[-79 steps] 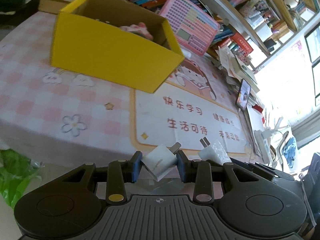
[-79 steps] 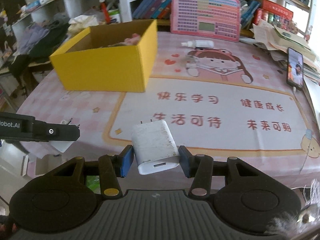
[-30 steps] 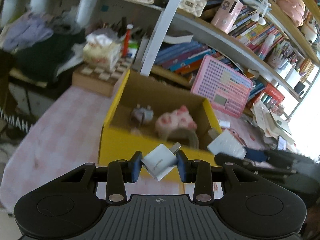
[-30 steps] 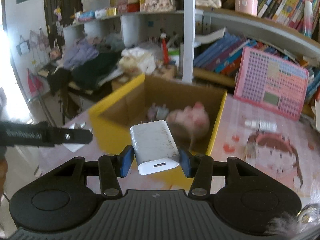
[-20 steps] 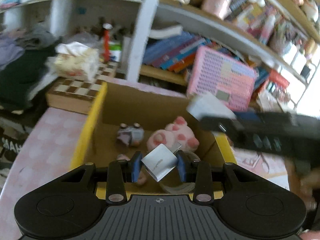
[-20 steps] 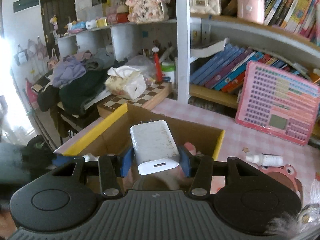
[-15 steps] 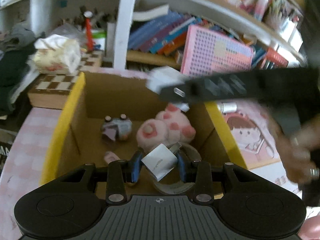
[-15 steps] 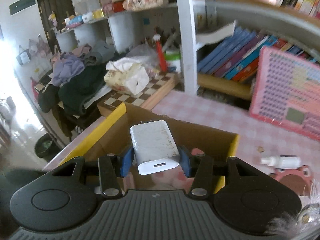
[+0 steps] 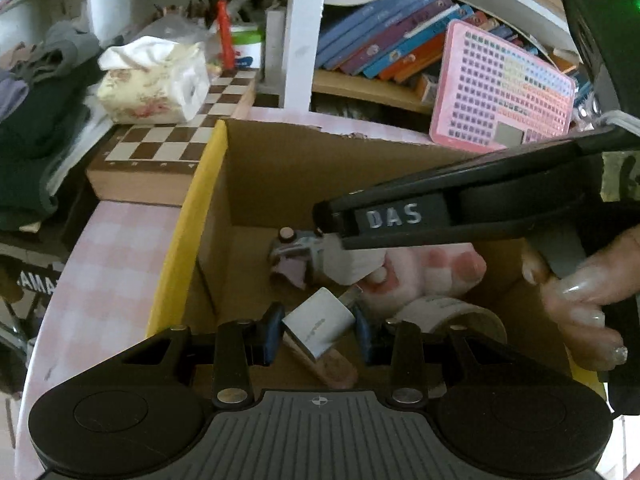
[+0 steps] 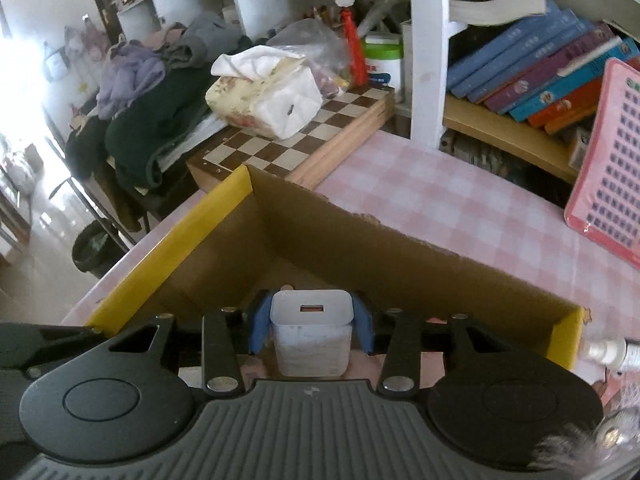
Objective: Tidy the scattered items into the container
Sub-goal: 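Open both tools to drop the power bank and charger plug into the box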
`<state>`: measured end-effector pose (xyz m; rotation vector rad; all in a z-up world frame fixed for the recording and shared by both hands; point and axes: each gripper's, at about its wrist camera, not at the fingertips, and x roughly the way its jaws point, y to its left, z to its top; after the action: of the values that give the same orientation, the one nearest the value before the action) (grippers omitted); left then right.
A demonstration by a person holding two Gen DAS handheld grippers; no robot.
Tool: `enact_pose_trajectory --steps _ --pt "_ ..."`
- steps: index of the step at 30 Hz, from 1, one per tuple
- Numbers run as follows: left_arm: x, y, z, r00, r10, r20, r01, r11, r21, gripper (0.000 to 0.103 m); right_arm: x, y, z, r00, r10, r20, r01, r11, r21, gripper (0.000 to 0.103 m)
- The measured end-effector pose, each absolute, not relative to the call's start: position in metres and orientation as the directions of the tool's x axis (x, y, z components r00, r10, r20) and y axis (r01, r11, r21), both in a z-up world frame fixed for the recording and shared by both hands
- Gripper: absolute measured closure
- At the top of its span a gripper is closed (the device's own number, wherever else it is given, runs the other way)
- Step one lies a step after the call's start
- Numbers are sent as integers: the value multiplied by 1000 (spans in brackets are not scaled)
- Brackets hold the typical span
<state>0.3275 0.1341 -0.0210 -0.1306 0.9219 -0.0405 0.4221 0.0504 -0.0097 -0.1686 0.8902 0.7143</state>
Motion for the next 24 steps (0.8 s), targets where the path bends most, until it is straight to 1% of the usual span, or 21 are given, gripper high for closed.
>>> enact_pose_trajectory --steps 4,6,7,8,9,11,14,16,17,18,20,24 --pt "341 130 -28 560 -96 -823 22 995 -101 68 438 51 -12 449 485 -750 -595 789 154 62" --pt "346 130 -30 540 -97 -836 27 995 -99 68 443 49 -14 491 464 -737 -577 807 123 58" --pt "348 129 -31 534 -97 -840 29 995 -96 67 445 47 -15 485 467 -740 -574 808 134 57" --pt "349 128 -32 532 -97 -841 33 995 -94 67 446 44 -16 478 474 -740 -568 809 152 49" --pt "349 127 -31 535 -97 -839 35 995 -92 67 444 39 -16 484 476 -734 -560 813 159 45" --pt "347 126 -30 541 -108 -834 43 994 -100 66 439 31 -12 500 478 -723 -553 818 158 43" --pt "347 122 -29 549 -125 -827 61 992 -109 66 429 15 -4 525 478 -704 -528 832 170 37" --pt "348 118 -28 558 -127 -820 71 992 -106 65 422 5 2 544 475 -691 -509 842 178 35" --pt "348 117 -26 564 -126 -816 73 992 -102 63 418 -1 4 550 476 -686 -501 845 184 35" --pt "347 116 -25 574 -120 -810 75 993 -94 57 415 -6 7 555 476 -683 -495 848 189 35" --pt "342 115 -20 597 -119 -794 85 993 -84 54 407 -16 13 564 476 -675 -483 853 197 35" --pt "325 116 -8 621 -128 -774 102 991 -82 52 388 -31 24 576 483 -660 -465 857 222 35"
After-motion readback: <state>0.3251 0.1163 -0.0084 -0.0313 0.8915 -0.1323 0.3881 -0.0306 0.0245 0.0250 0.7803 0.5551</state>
